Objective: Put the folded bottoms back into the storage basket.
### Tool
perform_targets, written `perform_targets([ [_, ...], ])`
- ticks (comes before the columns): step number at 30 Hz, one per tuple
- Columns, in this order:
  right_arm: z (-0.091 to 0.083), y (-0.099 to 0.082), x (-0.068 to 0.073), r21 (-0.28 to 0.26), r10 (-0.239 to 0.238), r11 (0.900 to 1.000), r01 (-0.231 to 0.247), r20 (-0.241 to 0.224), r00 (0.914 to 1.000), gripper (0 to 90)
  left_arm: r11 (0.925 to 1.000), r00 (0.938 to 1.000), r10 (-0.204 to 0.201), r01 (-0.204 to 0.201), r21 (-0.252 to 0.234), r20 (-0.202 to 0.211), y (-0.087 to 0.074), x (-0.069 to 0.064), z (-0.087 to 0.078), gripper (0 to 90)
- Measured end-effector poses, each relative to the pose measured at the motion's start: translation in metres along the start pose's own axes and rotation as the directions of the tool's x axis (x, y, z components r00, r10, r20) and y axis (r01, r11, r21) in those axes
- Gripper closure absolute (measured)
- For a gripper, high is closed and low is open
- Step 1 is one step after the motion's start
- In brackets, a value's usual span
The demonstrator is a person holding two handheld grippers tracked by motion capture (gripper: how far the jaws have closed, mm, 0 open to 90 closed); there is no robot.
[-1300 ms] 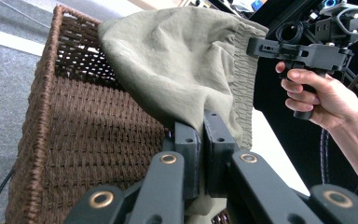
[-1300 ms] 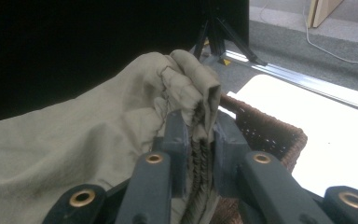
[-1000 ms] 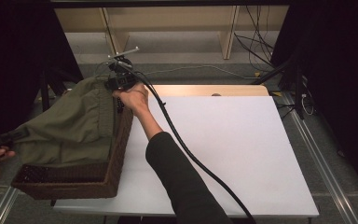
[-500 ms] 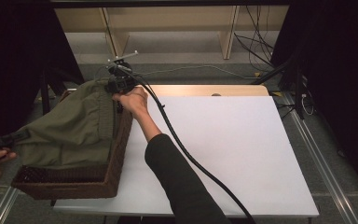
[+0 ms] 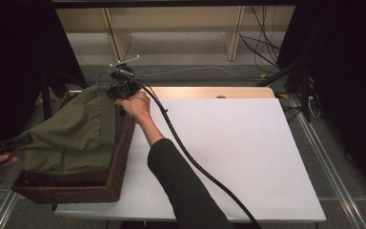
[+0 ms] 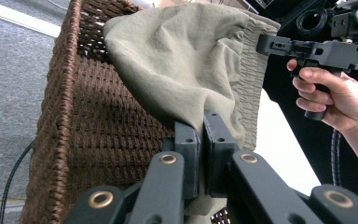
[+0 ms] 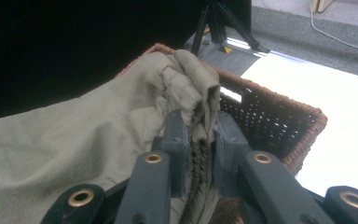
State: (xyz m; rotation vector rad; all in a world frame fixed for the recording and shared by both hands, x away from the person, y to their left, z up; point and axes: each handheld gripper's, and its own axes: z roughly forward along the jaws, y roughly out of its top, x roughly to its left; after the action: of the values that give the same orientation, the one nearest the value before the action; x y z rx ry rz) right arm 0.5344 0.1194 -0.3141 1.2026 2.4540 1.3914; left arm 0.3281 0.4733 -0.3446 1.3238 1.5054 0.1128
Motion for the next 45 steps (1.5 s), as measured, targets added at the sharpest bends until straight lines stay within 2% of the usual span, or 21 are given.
perform_targets([
  [40, 0.015, -0.009, 0.0, 0.037, 0.005, 0.9993, -0.006, 0.008, 1.0, 77.9, 0.9984, 0.9989, -0.003, 0.006, 0.056, -0.047, -0.004, 0.007, 0.01, 85.1],
  [45, 0.018, -0.01, 0.0, 0.045, 0.004, 0.999, -0.005, 0.011, 0.9999, 77.7, 0.9969, 0.9988, 0.008, -0.004, 0.079, -0.048, -0.005, 0.007, 0.012, 82.7],
])
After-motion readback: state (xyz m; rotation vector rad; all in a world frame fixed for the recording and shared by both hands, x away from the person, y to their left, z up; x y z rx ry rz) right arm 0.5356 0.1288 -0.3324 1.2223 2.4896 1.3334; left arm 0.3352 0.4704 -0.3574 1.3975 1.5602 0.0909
